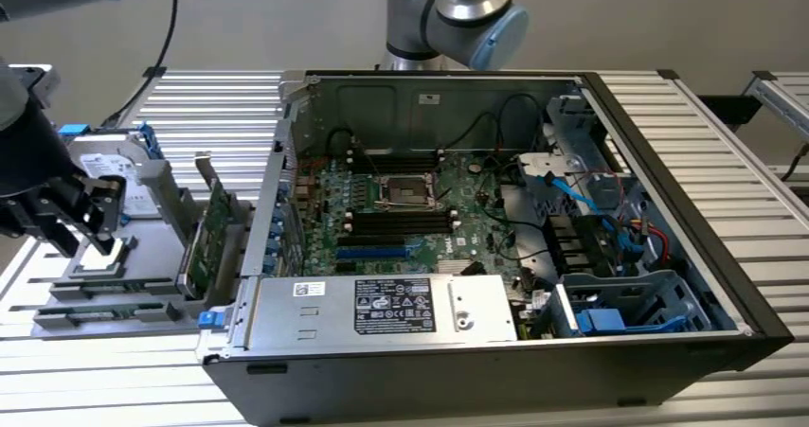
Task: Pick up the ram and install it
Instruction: 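Pick up the ram and move it above insertion slot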
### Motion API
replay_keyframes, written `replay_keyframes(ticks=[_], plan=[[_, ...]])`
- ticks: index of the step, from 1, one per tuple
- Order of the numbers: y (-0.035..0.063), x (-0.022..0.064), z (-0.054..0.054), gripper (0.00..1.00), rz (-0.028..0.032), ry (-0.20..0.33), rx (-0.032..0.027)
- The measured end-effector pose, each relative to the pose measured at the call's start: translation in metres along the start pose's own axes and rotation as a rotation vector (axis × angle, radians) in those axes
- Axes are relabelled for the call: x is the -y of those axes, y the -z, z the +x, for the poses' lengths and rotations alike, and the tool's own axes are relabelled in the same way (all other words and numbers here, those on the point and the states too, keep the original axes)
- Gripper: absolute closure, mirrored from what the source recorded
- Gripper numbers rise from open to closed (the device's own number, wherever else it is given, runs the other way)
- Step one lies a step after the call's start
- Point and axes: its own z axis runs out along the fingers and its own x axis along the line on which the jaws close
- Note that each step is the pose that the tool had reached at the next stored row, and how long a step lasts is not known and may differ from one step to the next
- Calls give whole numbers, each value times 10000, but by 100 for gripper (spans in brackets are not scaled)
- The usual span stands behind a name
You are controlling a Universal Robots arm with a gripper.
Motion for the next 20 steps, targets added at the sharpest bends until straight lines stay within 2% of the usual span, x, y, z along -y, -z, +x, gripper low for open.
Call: replay_keyframes(ticks=[20], plan=[[-164, 7, -6, 58, 135, 3597, -163]])
